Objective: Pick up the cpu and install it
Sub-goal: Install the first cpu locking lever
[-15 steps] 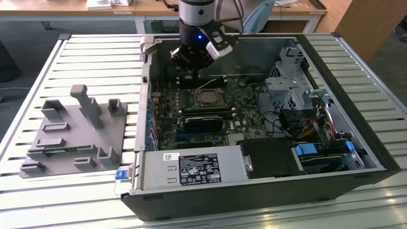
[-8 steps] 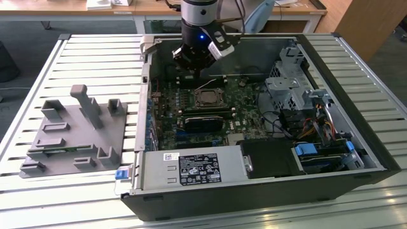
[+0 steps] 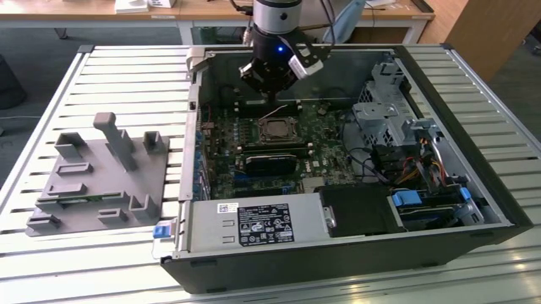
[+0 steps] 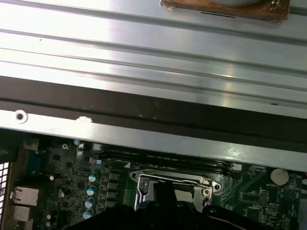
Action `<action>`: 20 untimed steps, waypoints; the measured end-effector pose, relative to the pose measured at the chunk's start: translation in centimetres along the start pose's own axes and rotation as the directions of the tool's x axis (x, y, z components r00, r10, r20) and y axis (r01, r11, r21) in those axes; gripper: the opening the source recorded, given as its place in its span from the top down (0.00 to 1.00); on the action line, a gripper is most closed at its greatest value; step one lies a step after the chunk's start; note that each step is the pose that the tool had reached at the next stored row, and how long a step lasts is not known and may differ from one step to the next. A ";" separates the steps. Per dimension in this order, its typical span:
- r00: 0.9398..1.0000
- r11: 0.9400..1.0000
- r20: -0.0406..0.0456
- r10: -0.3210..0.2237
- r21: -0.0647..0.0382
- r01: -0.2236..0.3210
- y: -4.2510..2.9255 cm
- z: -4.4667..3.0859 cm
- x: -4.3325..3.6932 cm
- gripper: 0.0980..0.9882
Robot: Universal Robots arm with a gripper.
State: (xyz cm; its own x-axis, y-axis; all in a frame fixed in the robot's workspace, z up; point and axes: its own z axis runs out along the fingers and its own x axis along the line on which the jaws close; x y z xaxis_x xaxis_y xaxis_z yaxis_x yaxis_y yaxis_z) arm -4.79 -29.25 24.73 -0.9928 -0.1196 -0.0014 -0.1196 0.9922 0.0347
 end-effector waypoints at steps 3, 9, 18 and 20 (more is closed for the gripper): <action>1.000 1.000 0.001 0.001 -0.002 -0.001 -0.06 0.09 -0.43 0.99; 0.998 0.997 0.005 0.068 -0.025 -0.068 -0.07 0.54 -0.43 0.99; 0.994 0.994 0.006 0.106 -0.023 -0.106 -0.07 0.95 -0.46 0.99; 0.994 0.994 0.006 0.106 -0.023 -0.106 -0.07 0.99 -0.46 0.99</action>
State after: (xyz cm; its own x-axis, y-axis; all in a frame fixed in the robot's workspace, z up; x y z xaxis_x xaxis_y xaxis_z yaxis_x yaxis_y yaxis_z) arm -4.33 -29.23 23.74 -0.9999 -0.0133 -0.0042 -0.0135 0.9983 0.0575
